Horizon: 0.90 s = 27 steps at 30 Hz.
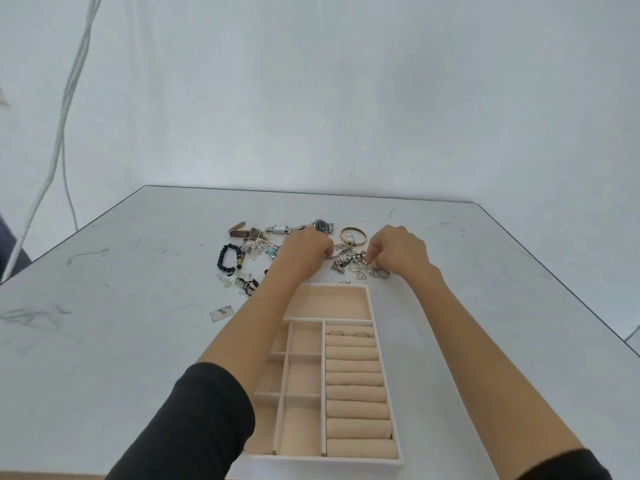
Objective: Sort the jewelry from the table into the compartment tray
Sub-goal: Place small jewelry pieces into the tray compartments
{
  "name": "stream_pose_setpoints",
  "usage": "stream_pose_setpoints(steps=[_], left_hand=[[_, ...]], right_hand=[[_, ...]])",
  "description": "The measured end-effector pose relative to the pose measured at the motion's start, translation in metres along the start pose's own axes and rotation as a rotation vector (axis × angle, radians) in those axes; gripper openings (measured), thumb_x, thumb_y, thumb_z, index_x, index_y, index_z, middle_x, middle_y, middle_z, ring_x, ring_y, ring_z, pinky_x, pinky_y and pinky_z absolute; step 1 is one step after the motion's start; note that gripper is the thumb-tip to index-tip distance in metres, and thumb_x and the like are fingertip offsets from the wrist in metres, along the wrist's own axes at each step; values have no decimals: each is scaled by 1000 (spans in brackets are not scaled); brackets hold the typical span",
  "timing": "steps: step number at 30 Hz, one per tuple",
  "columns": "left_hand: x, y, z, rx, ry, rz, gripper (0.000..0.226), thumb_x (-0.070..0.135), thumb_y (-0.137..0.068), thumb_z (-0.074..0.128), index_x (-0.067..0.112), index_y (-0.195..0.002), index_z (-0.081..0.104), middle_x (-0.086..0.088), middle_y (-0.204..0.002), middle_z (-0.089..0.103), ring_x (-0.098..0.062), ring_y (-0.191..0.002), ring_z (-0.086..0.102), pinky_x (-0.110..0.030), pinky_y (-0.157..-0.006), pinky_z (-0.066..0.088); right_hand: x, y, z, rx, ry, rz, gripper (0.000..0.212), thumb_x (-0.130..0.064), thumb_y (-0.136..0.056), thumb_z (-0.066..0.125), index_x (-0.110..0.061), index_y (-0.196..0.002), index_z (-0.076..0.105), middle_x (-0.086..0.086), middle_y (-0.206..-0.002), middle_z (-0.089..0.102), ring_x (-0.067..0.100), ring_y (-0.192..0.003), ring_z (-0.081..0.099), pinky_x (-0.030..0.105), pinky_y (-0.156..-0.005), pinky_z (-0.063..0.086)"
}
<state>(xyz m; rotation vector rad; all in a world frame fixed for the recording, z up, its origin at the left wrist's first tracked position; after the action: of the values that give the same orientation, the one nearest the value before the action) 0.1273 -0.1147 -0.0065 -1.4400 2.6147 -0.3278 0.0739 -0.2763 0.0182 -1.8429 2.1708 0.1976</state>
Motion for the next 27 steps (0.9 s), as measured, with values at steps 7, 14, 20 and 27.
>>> stream_pose_setpoints(steps=[7,14,20,27], left_hand=[[0,-3,0,-23,95,-130,35,4,-93,48,28,-111,66,1,-120,62,-22,-113,55,-36,-83,46],[-3,-8,2,-153,155,-157,35,4,-94,44,24,-117,60,-2,-124,58,-23,-118,50,-41,-92,47],[-10,-5,2,-187,284,-188,24,12,-95,49,22,-114,59,-1,-121,58,-21,-115,51,-38,-90,46],[-14,2,-4,-138,402,-208,19,7,-91,54,19,-101,64,-1,-114,61,-19,-108,55,-36,-88,47]], right_hand=[[-2,5,4,-26,92,-64,28,-4,-76,66,-30,-82,73,0,-101,69,22,-90,65,26,-67,44],[0,8,9,5,62,-76,25,-3,-77,60,-26,-79,71,-4,-95,71,20,-90,64,25,-68,43],[6,10,13,38,-32,-56,20,-8,-79,60,-22,-88,72,-2,-97,69,21,-93,62,27,-69,40],[9,16,16,38,-85,-22,18,-15,-78,71,-22,-93,75,1,-99,67,24,-95,61,26,-70,39]])
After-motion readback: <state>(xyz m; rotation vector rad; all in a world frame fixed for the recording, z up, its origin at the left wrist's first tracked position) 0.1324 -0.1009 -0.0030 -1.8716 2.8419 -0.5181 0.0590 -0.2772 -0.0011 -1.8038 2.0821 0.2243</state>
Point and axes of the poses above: each hand's wrist, its own y-axis away from the middle knuckle, its own z-axis out of the palm, x = y × z, the point moved 2 cm from there along -y, towards the middle knuckle
